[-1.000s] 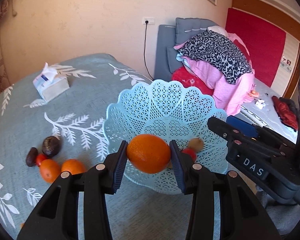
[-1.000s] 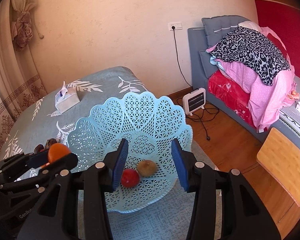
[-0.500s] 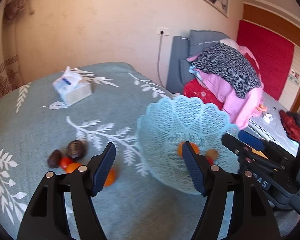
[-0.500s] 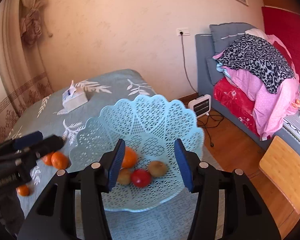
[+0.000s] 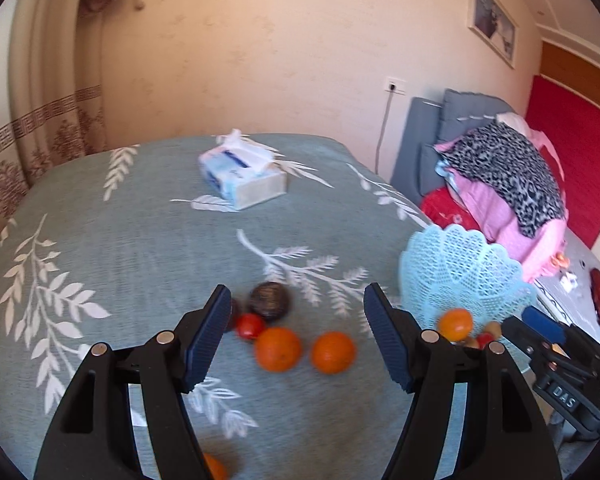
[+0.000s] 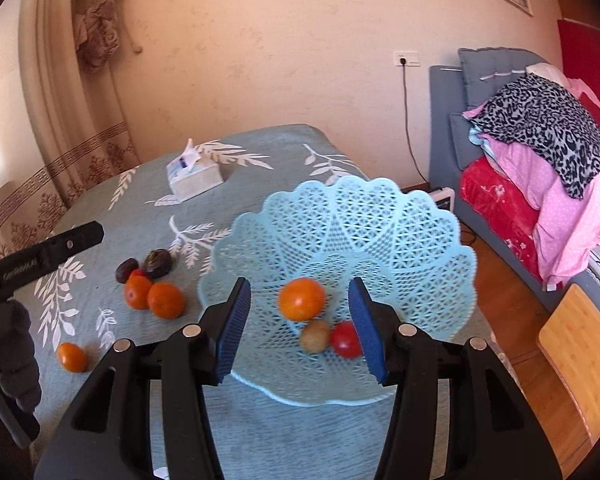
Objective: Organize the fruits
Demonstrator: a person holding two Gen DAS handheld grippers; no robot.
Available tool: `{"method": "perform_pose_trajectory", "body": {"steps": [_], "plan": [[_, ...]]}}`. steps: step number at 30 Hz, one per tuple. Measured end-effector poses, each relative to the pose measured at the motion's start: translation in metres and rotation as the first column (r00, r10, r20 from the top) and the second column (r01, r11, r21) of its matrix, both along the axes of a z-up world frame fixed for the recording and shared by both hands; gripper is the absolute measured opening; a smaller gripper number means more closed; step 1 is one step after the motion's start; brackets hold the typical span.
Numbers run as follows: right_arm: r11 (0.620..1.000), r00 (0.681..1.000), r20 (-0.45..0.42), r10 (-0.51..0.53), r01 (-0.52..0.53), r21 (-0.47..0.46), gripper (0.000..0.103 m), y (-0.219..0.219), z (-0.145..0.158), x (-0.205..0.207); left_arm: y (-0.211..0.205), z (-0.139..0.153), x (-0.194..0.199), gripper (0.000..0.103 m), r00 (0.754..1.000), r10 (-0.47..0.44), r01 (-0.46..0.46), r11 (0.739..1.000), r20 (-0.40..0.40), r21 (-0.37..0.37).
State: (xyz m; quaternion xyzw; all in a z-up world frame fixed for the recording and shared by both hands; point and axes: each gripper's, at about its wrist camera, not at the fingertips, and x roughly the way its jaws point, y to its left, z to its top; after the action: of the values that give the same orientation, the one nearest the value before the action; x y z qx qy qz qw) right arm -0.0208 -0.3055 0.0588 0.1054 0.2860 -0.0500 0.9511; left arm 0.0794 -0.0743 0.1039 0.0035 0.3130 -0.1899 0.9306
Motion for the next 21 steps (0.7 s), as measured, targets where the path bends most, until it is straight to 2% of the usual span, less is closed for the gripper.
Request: {"method": "perform_pose_trajectory", "body": {"steps": [11,21], "plan": [[0.993,0.993,-0.012,0.114,-0.114,0.017,0.052,0.039,-0.001,0.005,0.050,-0.006,-0.010,0.069,0.996,0.082,-0.082,0.997,-0.022,0.003],[0.975,0.973,-0.051,0.223,-0.223,0.015,0.052,0.085,-0.011,0.012,0.092,-0.031,-0.038,0.069,0.988,0.123,-0.122,0.992,-0.094,0.007]]}}
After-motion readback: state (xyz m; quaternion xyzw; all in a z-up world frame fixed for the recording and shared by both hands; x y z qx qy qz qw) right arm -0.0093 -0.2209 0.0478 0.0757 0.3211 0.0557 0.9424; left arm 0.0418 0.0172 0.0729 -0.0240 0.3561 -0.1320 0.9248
